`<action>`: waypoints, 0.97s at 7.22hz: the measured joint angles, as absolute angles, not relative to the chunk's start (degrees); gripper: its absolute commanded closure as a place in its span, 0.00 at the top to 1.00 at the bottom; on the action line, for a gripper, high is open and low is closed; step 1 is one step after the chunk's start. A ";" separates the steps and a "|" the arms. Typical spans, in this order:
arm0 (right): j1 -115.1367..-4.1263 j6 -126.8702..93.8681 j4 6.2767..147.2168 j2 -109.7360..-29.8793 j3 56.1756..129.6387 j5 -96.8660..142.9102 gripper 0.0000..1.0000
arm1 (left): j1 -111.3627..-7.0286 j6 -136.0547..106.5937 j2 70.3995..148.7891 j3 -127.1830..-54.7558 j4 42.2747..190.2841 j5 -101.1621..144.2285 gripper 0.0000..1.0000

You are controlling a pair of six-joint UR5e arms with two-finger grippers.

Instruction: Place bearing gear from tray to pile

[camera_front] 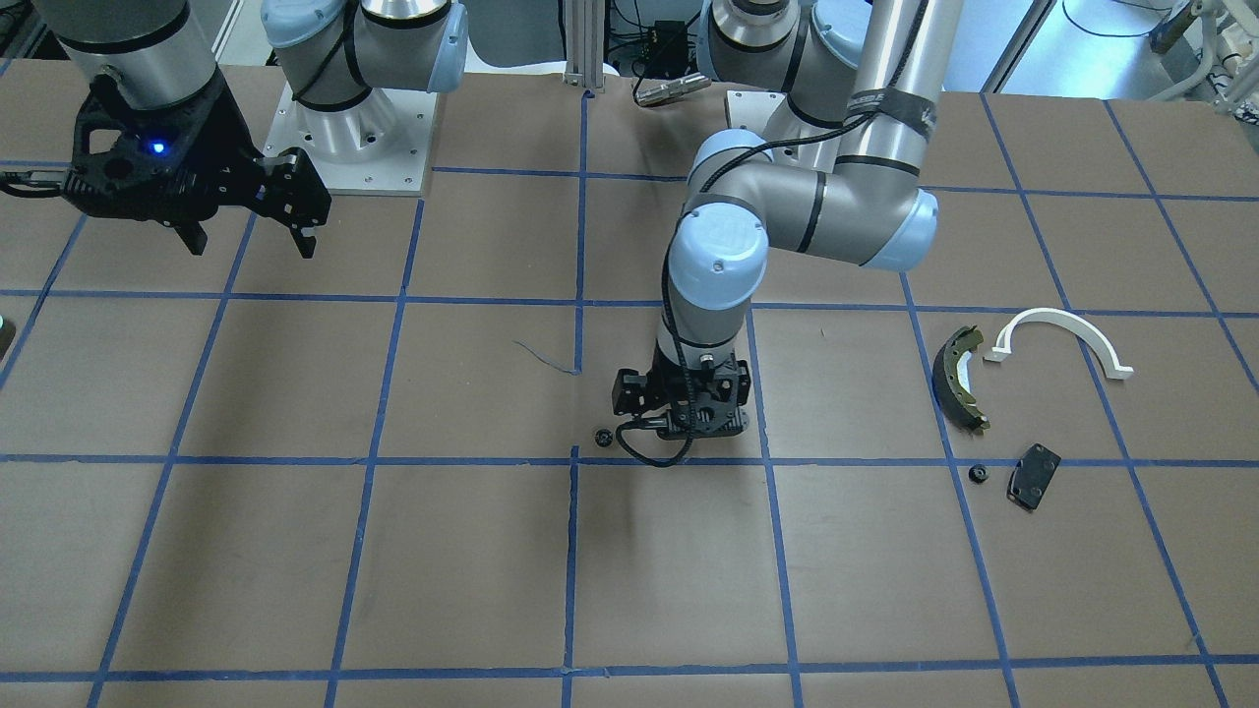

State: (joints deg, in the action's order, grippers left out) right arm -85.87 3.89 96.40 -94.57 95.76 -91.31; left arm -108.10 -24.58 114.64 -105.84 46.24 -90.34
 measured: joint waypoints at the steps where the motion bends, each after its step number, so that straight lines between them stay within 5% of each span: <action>1: -85.87 3.66 94.64 -92.90 92.98 -91.13 1.00 | -109.31 -25.55 116.41 -104.75 45.51 -90.49 0.98; 2: -85.91 3.21 92.04 -90.88 89.66 -90.94 1.00 | -109.94 -26.28 117.97 -103.44 45.26 -90.68 0.92; 7: -86.13 2.09 86.74 -87.91 84.48 -90.84 1.00 | -110.48 -27.13 120.13 -102.68 45.15 -90.37 0.01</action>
State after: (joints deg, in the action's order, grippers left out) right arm -86.13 2.09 86.74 -87.91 84.48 -90.84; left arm -110.48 -27.13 120.13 -102.68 45.15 -90.37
